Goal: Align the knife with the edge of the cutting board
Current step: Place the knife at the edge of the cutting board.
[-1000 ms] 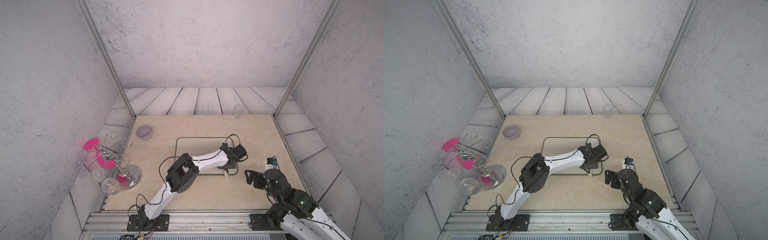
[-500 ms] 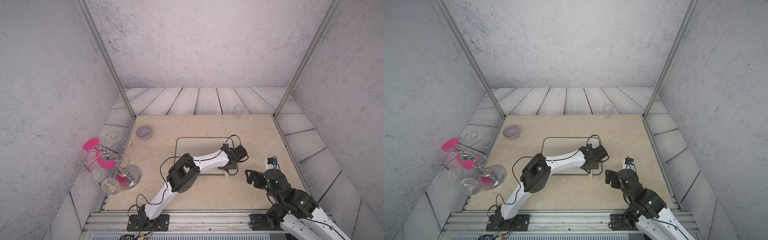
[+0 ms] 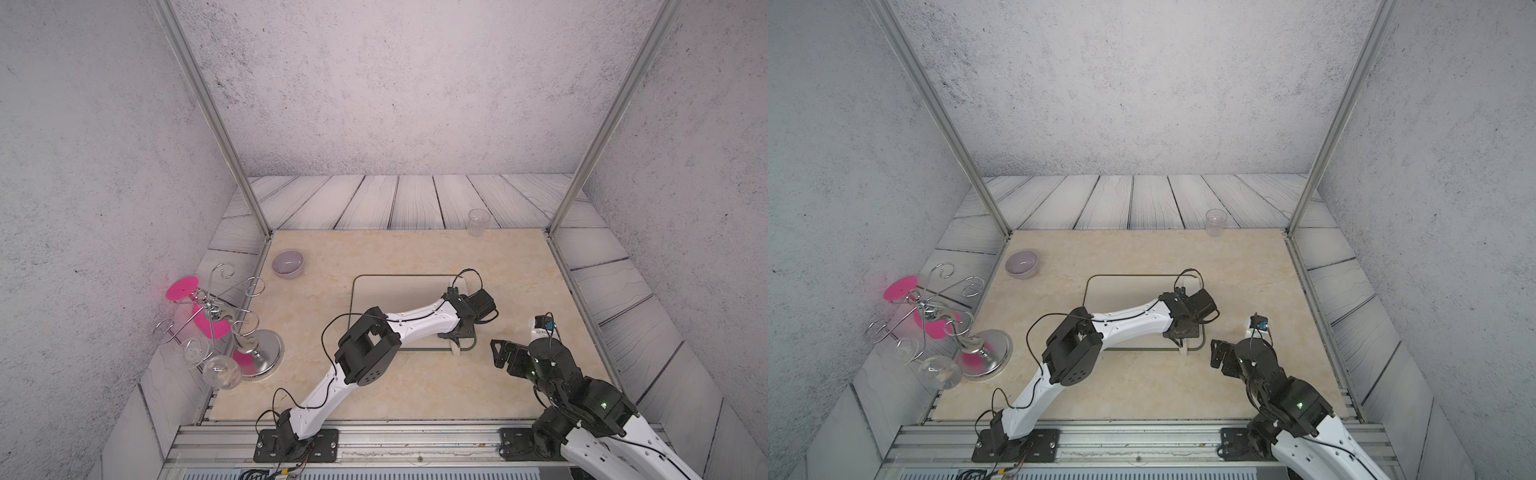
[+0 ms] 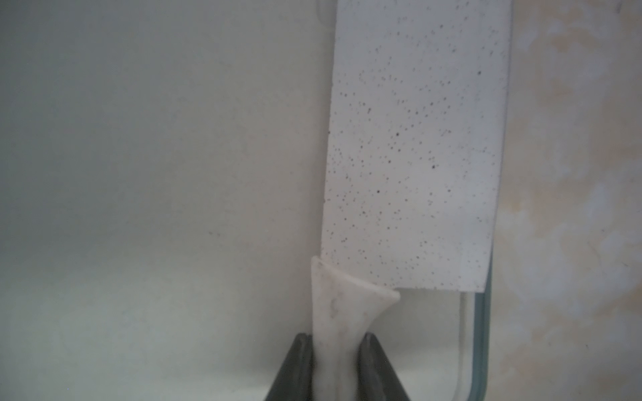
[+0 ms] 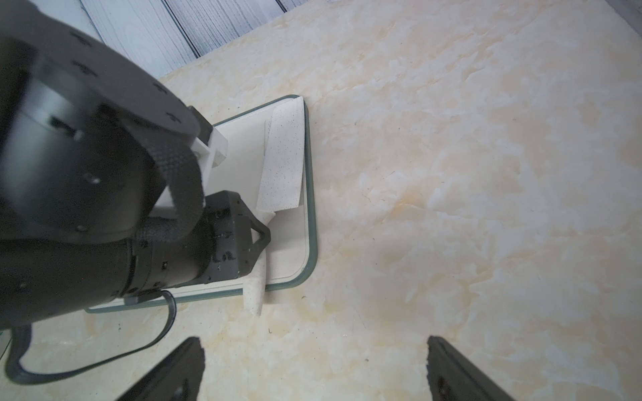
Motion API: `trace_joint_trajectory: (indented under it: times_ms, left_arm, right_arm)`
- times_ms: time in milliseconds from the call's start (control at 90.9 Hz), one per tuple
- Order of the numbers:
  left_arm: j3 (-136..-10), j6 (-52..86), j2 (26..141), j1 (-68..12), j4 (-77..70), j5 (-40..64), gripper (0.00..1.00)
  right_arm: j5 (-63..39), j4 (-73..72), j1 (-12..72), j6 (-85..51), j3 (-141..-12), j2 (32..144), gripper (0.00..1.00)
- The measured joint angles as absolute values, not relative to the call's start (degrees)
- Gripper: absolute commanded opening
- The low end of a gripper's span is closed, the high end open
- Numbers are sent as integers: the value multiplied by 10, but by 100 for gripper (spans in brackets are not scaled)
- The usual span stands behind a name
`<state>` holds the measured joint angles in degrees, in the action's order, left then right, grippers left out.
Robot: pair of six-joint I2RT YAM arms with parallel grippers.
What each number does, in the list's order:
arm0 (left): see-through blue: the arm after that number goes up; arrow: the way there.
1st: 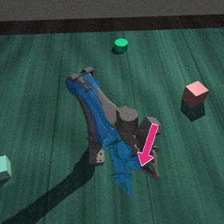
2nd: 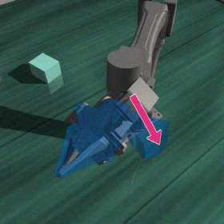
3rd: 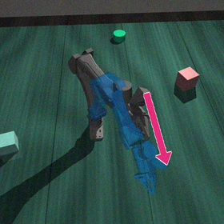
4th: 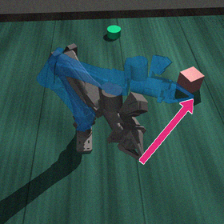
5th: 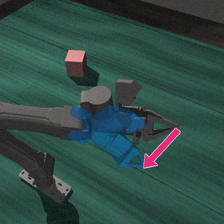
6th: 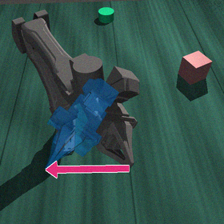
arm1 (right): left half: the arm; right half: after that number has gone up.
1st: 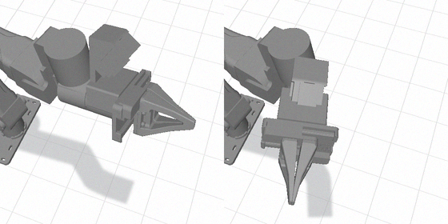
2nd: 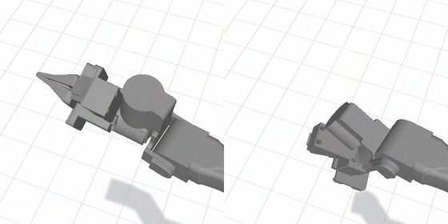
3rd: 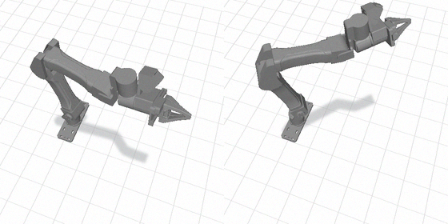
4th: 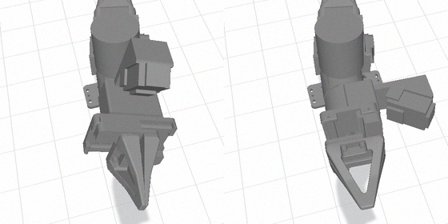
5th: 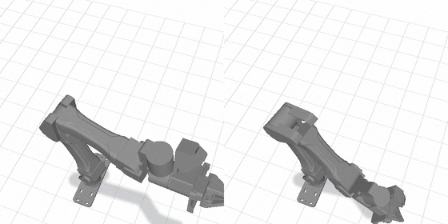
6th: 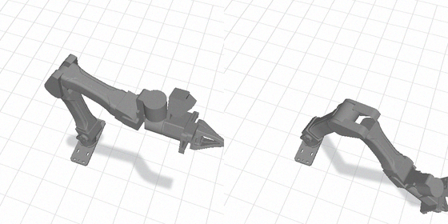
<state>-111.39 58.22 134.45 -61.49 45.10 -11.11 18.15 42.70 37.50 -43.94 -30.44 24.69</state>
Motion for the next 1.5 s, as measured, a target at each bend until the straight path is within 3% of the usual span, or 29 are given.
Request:
trace_joint_trajectory:
  times_ms: [748, 837, 969, 1090, 1244, 1497]
  left_arm:
    - [-1129, 598, 1353, -615, 461, -107, 14]
    - [-1129, 598, 1353, -615, 461, -107, 18]
    - [-1129, 598, 1353, -615, 461, -106, 41]
    - [-1131, 600, 1353, -615, 461, -104, 50]
    - [-1131, 600, 1353, -615, 458, -102, 53]
    - [-1131, 598, 1347, -610, 458, -102, 66]
  right_arm:
    - [182, 427, 375, -439, -304, 247, 99]
    - [182, 427, 375, -439, -304, 247, 99]
    - [182, 427, 375, -439, -304, 247, 99]
    - [182, 427, 375, -439, -304, 247, 99]
    - [182, 428, 375, -439, -304, 247, 99]
    - [182, 431, 375, -439, -304, 247, 99]
